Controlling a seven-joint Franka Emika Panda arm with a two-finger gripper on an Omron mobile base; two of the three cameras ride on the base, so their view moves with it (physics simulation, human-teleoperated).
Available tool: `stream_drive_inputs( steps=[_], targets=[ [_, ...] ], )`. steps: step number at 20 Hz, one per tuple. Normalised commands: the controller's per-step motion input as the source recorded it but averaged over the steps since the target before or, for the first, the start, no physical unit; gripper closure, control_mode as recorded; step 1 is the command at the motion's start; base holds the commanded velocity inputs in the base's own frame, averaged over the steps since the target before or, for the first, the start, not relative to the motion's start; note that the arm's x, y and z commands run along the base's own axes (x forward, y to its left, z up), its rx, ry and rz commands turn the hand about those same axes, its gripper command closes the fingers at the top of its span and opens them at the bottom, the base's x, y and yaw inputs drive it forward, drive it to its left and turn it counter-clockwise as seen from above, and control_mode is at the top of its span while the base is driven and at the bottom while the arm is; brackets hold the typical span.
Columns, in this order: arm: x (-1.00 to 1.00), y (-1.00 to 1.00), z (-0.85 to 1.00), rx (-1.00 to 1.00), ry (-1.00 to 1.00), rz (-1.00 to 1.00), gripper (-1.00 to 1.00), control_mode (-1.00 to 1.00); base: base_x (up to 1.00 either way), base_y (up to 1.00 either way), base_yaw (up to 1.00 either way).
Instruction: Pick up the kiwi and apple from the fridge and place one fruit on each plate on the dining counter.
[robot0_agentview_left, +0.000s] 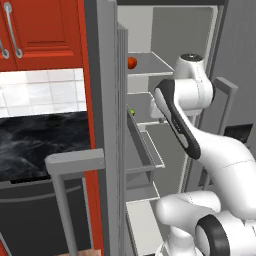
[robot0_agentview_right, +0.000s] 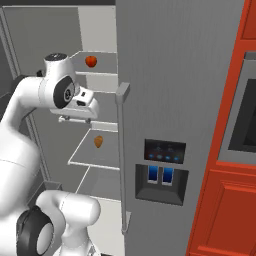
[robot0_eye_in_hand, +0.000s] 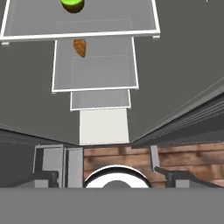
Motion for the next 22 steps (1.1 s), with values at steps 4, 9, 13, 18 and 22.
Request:
stream_drive_inputs(
  steps=[4, 9, 13, 18, 22],
  targets=[
    [-0.24, 0.19, 0.00, 0.00, -0.01, 0.01, -1.00, -1.00, 0.00, 0.00, 0.00],
    [0.06, 0.00, 0.00, 0.00, -0.07, 0.23, -1.00, -1.00, 0.00, 0.00, 0.00],
    [0.88, 0.18, -0.01, 0.00, -0.10, 0.15, -1.00, -1.00, 0.00, 0.00, 0.00],
    [0.77, 0.11, -0.01, 0.00, -0.10, 0.01, -1.00, -1.00, 0.00, 0.00, 0.00],
    [0.67, 0.15, -0.23, 0.00, 0.00, 0.00, -1.00, -1.00, 0.00, 0.00, 0.00]
  ],
)
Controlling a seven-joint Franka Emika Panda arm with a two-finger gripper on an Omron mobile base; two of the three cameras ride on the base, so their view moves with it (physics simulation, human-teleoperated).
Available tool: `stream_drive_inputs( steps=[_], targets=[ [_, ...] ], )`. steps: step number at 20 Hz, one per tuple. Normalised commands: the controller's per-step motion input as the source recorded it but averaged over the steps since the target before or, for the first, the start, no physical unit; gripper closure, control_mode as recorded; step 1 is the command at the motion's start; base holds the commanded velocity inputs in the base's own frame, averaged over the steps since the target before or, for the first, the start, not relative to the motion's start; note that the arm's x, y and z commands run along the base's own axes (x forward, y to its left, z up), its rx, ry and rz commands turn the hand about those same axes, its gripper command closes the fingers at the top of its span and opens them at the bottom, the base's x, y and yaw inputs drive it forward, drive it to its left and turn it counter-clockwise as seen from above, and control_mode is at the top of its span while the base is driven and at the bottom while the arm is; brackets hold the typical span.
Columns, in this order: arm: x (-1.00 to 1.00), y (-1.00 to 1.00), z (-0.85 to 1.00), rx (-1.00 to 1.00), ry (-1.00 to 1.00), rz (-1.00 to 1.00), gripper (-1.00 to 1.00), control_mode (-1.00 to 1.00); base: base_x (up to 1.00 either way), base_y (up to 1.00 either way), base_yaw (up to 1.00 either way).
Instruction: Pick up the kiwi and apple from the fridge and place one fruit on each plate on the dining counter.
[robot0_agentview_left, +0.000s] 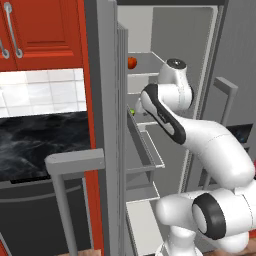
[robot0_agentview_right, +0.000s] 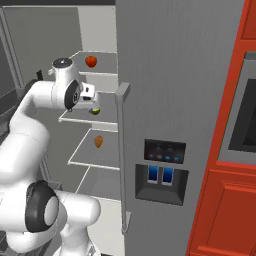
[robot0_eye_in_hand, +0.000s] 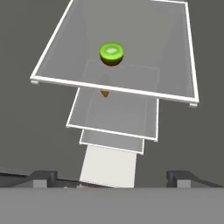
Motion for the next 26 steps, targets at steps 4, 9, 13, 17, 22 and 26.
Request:
stream_drive_inputs(
  steps=[4, 9, 13, 17, 22, 26],
  targets=[
    [0.06, 0.00, -0.53, 0.00, 0.00, 0.00, -1.00, -1.00, 0.00, 0.00, 0.00],
    [0.42, 0.00, -0.57, 0.00, -0.03, 0.01, -1.00, -1.00, 0.00, 0.00, 0.00],
    [0.67, 0.07, -0.44, 0.00, -0.06, 0.03, -1.00, -1.00, 0.00, 0.00, 0.00],
    [0.89, 0.21, -0.05, 0.00, 0.00, 0.02, -1.00, -1.00, 0.00, 0.00, 0.00],
    [0.70, 0.30, 0.00, 0.00, 0.00, 0.01, -1.00, -1.00, 0.00, 0.00, 0.00],
    [0.54, 0.29, -0.01, 0.00, 0.00, 0.00, -1.00, -1.00, 0.00, 0.00, 0.00]
  ],
)
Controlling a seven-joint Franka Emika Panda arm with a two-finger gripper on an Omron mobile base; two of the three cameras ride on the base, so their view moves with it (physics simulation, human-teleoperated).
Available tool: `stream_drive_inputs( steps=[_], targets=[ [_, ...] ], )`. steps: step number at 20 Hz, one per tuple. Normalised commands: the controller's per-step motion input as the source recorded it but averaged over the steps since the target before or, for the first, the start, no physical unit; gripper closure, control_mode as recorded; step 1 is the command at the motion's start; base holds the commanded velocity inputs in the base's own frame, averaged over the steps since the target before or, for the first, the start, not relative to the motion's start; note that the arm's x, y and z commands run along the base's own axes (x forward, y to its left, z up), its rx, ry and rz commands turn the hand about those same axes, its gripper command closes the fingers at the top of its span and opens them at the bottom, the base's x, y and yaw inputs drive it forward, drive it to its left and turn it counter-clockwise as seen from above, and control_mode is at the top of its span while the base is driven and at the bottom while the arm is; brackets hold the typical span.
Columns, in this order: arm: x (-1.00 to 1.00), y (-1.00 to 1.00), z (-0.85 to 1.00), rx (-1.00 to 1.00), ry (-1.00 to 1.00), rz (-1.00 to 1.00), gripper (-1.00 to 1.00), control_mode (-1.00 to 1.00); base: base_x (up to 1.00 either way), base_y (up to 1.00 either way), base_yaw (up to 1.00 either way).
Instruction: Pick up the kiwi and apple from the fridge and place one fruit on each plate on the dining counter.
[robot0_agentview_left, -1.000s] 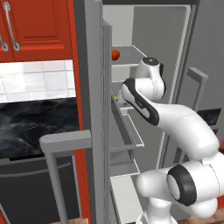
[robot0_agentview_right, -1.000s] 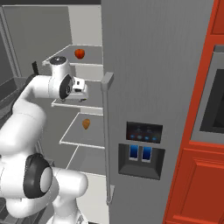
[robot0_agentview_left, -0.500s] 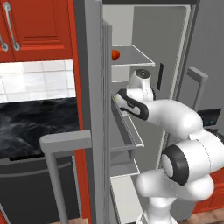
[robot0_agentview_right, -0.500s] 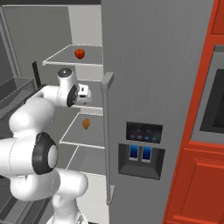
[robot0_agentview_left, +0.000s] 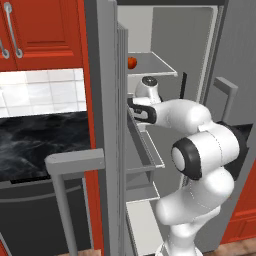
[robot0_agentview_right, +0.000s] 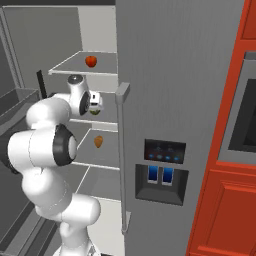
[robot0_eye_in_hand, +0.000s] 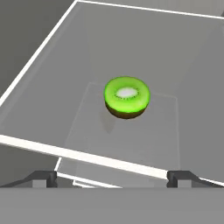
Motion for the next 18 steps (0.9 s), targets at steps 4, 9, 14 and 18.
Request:
stream_drive_inputs(
  steps=[4, 9, 14, 18],
  targets=[
    [0.21, 0.11, -0.17, 0.00, 0.00, 0.00, -1.00, -1.00, 0.00, 0.00, 0.00],
    [0.15, 0.00, -0.35, 0.00, 0.00, -0.01, -1.00, -1.00, 0.00, 0.00, 0.00],
    [0.11, -0.05, -0.03, 0.00, -0.02, -0.07, -1.00, -1.00, 0.00, 0.00, 0.00],
    [0.18, -0.03, 0.00, 0.00, -0.01, -0.11, -1.00, -1.00, 0.00, 0.00, 0.00]
  ],
)
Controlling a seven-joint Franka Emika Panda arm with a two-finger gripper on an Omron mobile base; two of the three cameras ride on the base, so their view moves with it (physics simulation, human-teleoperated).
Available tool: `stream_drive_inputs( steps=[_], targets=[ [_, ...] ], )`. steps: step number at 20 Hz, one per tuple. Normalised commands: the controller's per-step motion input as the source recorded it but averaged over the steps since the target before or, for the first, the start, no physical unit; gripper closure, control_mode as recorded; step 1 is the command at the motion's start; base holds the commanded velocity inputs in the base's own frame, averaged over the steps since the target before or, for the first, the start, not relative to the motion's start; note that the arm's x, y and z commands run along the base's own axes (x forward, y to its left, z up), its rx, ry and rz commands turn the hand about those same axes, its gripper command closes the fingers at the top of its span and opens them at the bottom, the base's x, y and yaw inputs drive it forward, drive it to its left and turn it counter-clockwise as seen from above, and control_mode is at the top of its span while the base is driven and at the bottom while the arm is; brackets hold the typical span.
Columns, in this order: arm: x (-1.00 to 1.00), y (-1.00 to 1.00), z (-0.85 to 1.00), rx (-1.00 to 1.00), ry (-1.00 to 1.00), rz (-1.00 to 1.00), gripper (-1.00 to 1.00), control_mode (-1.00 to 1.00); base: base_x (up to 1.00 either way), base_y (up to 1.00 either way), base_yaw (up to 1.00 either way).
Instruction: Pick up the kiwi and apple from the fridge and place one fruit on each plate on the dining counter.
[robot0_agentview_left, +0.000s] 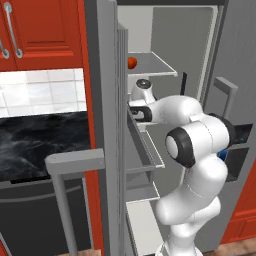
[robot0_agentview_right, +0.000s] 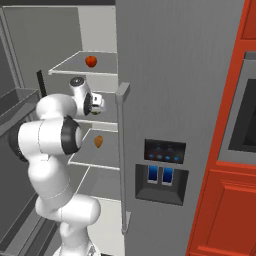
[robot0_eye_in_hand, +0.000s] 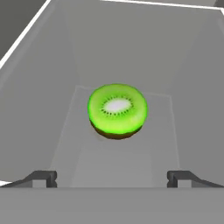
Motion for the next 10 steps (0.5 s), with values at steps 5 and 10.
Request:
stream_drive_inputs(
  steps=[5, 10],
  targets=[
    [0.42, -0.09, 0.00, 0.00, 0.00, -0.04, -1.00, -1.00, 0.00, 0.00, 0.00],
    [0.68, 0.00, 0.00, 0.00, 0.01, 0.00, -1.00, -1.00, 0.00, 0.00, 0.00]
  ],
)
